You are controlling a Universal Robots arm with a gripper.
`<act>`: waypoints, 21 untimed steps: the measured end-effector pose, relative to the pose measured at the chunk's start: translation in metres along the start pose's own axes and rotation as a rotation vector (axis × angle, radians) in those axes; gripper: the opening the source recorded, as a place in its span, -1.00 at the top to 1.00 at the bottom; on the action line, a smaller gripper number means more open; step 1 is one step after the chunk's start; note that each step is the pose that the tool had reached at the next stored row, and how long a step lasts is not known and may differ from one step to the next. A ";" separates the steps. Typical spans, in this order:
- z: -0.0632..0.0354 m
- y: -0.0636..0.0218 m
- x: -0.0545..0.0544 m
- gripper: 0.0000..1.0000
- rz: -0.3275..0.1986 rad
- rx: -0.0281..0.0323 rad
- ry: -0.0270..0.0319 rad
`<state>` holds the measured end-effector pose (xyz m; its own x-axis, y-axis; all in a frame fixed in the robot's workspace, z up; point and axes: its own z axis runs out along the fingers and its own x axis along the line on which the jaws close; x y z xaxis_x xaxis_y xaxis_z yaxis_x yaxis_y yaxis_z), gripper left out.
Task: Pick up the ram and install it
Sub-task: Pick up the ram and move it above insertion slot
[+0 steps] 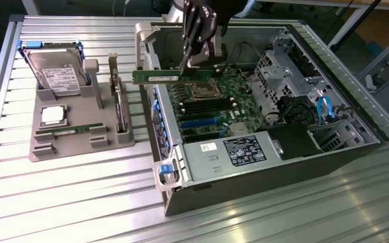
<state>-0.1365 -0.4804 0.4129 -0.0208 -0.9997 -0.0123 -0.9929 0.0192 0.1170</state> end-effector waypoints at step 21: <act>-0.0051 -0.0425 0.004 0.75 0.000 -0.0231 0.0005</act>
<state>-0.0938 -0.4852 0.4130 -0.0211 -0.9997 -0.0117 -0.9900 0.0192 0.1399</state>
